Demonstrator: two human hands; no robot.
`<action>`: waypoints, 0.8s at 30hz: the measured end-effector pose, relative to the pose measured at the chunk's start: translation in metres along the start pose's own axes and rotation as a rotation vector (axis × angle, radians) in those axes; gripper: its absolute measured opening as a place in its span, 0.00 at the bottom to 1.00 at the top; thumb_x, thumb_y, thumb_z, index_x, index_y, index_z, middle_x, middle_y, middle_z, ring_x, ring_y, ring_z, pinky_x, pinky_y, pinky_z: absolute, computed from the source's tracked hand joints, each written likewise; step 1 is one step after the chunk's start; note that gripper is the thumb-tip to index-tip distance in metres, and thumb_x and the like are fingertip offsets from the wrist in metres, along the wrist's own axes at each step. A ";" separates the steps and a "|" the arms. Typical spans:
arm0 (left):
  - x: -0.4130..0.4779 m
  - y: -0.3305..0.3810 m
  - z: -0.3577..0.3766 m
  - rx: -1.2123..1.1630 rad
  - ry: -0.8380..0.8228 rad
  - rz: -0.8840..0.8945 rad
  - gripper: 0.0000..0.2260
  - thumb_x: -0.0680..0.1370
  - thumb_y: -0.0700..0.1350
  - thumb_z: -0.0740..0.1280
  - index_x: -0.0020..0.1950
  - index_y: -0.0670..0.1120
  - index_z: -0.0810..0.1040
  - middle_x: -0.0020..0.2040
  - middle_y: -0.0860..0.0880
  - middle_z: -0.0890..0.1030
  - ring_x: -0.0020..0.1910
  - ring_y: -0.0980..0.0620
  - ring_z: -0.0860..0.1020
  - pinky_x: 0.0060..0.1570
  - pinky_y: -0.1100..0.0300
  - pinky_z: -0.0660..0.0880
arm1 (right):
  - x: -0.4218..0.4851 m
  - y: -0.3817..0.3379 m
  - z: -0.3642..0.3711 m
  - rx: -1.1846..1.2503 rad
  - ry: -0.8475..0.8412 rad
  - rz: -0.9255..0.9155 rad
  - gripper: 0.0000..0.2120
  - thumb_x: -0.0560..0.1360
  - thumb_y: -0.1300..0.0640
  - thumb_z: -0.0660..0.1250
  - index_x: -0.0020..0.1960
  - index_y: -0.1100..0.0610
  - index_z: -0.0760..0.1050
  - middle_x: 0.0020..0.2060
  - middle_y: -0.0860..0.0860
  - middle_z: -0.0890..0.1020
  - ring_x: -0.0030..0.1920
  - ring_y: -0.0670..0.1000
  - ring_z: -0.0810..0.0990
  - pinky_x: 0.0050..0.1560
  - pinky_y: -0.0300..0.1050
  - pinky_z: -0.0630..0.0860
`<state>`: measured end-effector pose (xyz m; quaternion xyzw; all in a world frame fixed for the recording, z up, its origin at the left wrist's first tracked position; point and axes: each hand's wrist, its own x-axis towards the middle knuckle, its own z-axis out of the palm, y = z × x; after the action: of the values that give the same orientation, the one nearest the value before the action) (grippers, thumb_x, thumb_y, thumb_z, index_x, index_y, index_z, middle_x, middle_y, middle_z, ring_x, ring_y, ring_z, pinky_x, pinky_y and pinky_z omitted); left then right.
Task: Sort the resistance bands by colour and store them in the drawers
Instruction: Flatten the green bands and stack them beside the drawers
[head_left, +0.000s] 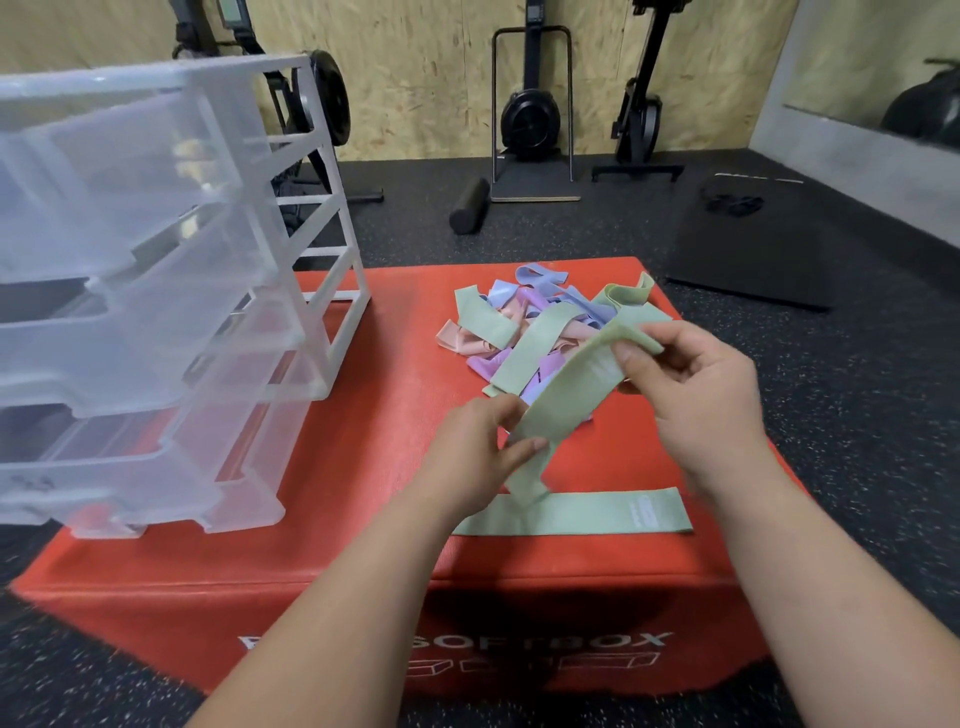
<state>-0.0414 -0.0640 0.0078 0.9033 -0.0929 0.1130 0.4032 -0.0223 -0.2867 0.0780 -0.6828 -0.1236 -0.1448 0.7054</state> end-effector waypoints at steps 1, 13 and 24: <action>-0.002 0.000 -0.004 0.027 0.012 -0.006 0.07 0.77 0.51 0.76 0.46 0.52 0.80 0.42 0.56 0.83 0.41 0.55 0.78 0.44 0.53 0.76 | 0.000 -0.001 -0.003 0.022 0.044 0.017 0.07 0.78 0.63 0.75 0.51 0.52 0.84 0.43 0.48 0.88 0.43 0.47 0.85 0.49 0.43 0.84; -0.034 -0.026 -0.052 0.033 -0.062 -0.169 0.07 0.76 0.45 0.78 0.48 0.55 0.83 0.41 0.51 0.85 0.39 0.53 0.82 0.43 0.54 0.79 | -0.017 0.036 -0.060 -0.081 0.102 0.453 0.05 0.79 0.60 0.74 0.54 0.59 0.83 0.44 0.55 0.89 0.39 0.48 0.86 0.44 0.45 0.80; -0.059 -0.034 -0.055 -0.002 0.051 -0.368 0.10 0.73 0.40 0.75 0.49 0.53 0.84 0.41 0.51 0.85 0.39 0.49 0.82 0.43 0.54 0.80 | -0.037 0.057 -0.081 -0.486 -0.005 0.585 0.03 0.74 0.59 0.79 0.46 0.56 0.85 0.39 0.54 0.85 0.38 0.53 0.78 0.36 0.44 0.71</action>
<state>-0.0964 0.0041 0.0025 0.9014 0.0842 0.0602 0.4203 -0.0377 -0.3650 0.0082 -0.8369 0.1128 0.0391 0.5341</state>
